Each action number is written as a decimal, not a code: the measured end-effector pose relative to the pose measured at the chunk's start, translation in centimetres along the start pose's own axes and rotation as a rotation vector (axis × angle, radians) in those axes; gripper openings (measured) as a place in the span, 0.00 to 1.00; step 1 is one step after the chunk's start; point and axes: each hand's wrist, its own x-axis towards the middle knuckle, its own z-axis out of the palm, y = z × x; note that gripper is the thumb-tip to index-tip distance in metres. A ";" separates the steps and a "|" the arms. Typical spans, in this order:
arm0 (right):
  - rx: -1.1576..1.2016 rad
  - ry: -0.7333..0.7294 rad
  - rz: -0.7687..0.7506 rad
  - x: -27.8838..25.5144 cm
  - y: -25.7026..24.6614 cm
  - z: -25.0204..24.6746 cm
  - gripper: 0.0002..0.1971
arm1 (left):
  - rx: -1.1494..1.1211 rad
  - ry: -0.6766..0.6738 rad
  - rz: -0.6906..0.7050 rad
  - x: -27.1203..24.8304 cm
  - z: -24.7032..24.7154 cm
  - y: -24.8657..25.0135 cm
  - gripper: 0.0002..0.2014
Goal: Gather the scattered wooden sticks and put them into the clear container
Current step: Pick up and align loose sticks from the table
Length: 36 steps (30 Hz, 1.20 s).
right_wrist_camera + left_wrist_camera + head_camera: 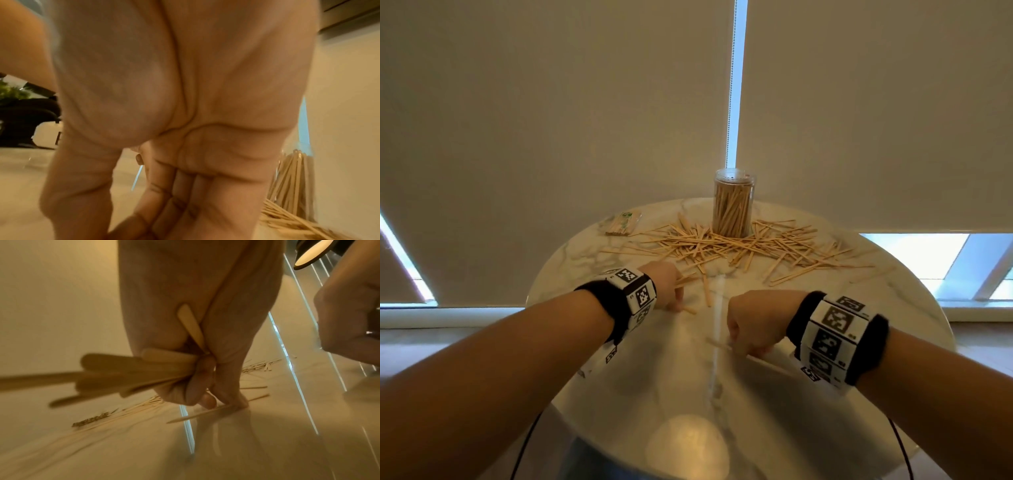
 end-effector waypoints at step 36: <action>0.806 0.531 -0.147 3.0 0.0 -4.6 0.06 | -1.292 0.196 -0.037 2.1 -0.3 3.7 0.28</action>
